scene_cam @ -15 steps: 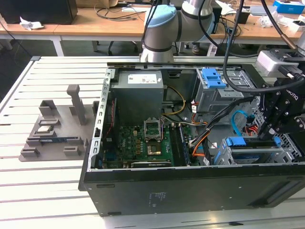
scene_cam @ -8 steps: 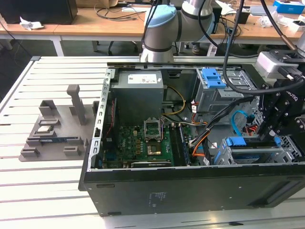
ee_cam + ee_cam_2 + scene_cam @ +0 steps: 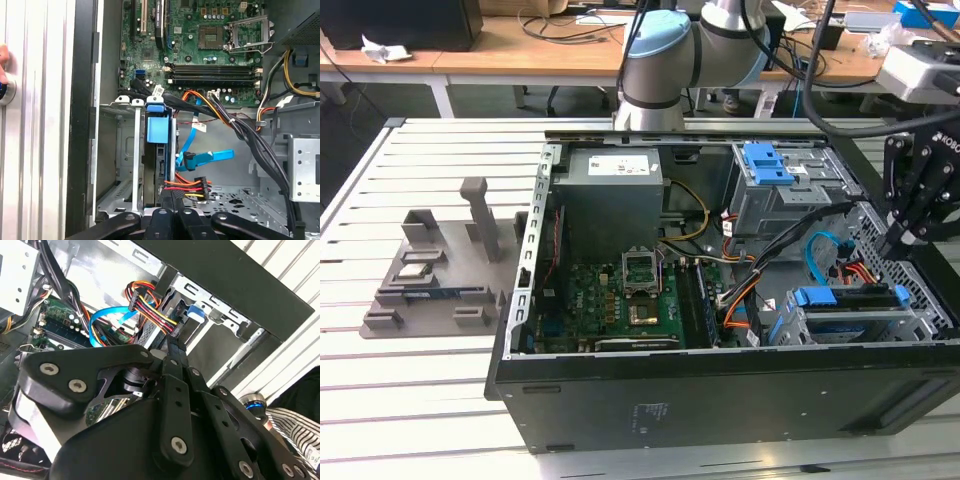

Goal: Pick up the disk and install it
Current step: 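Insert the first disk wire, then insert the second disk wire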

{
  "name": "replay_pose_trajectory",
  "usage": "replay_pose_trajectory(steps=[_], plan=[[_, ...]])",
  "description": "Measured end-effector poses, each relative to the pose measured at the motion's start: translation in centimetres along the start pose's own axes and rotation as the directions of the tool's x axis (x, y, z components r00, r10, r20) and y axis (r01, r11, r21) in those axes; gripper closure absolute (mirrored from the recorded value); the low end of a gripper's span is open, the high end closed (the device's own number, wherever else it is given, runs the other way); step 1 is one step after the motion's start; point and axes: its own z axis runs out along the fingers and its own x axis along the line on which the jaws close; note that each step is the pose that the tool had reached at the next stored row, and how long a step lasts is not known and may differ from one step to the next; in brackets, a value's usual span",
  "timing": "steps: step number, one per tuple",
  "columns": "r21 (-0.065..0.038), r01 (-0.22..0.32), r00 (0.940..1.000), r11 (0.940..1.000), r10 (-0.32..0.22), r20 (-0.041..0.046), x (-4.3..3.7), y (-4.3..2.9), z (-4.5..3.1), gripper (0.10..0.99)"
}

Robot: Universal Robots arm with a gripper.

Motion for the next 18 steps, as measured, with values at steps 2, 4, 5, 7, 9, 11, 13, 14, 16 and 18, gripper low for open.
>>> replay_pose_trajectory(steps=[2, 4, 5, 7, 9, 11, 13, 14, 16, 18], plan=[[0.0, 0.0, 1.0, 1.0, 0.0, 0.0, 0.01, 0.02, -0.41, 0.98], [0.0, 0.0, 1.0, 1.0, 0.0, 0.0004, 0.03, 0.03, -0.61, 0.98], [0.0, 0.0, 1.0, 1.0, 0.0, 0.0002, 0.03, 0.03, -0.62, 0.98], [0.0, 0.0, 1.0, 1.0, 0.0, 0.0001, 0.03, 0.03, -0.63, 0.98], [0.0, 0.0, 1.0, 1.0, 0.0, 0.0001, 0.03, 0.03, -0.63, 0.98], [0.0, 0.0, 1.0, 1.0, 0.0, 0.0001, 0.03, 0.03, -0.64, 0.98], [0.0, 0.0, 1.0, 1.0, 0.0, 0.0001, 0.03, 0.03, -0.64, 0.851], [0.0, 0.0, 1.0, 1.0, 0.0, 0.0001, 0.03, 0.03, -0.64, 0.792], [0.0, 0.0, 1.0, 1.0, 0.0, -0.0004, -0.08, 0.2, -0.67, 0.725], [0.0, 0.0, 1.0, 1.0, 0.0, 0.0001, -0.74, 1.85, -0.47, 0.725]])
